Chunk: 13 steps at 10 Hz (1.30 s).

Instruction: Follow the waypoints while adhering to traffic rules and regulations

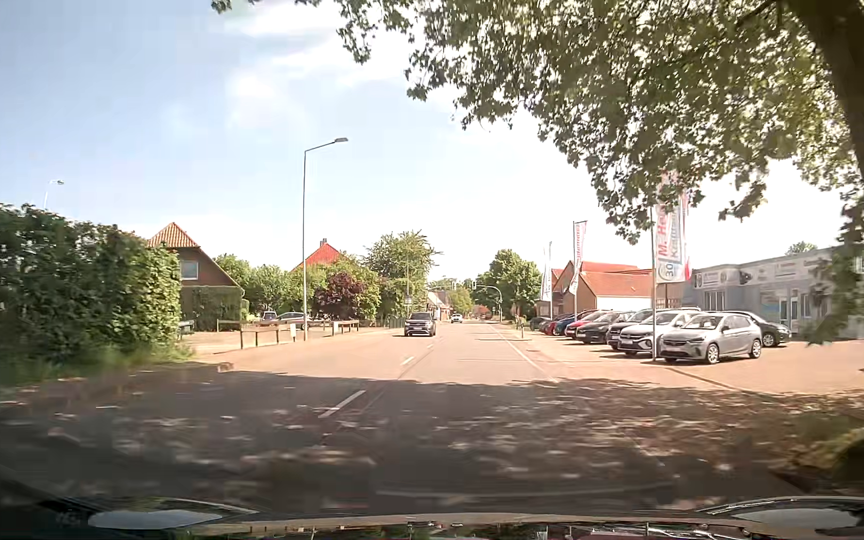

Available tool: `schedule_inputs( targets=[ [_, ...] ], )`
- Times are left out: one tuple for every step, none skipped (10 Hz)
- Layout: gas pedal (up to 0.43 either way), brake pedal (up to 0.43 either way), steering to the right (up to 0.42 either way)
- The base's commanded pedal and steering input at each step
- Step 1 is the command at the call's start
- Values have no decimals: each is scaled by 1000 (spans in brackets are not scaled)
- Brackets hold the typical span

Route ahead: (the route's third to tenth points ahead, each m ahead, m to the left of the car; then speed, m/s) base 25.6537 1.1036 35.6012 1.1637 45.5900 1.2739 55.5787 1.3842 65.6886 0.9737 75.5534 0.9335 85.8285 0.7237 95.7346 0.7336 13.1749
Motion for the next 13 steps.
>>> schedule_inputs(
  targets=[
    [138, 0, 4],
    [138, 0, 4],
    [138, 0, 4],
    [138, 0, 4],
    [138, 0, 3],
    [138, 0, 3],
    [138, 0, 3],
    [138, 0, 4],
    [138, 0, 3],
    [138, 0, 3],
    [138, 0, 3],
    [138, 0, 2],
    [138, 0, 1]
  ],
)
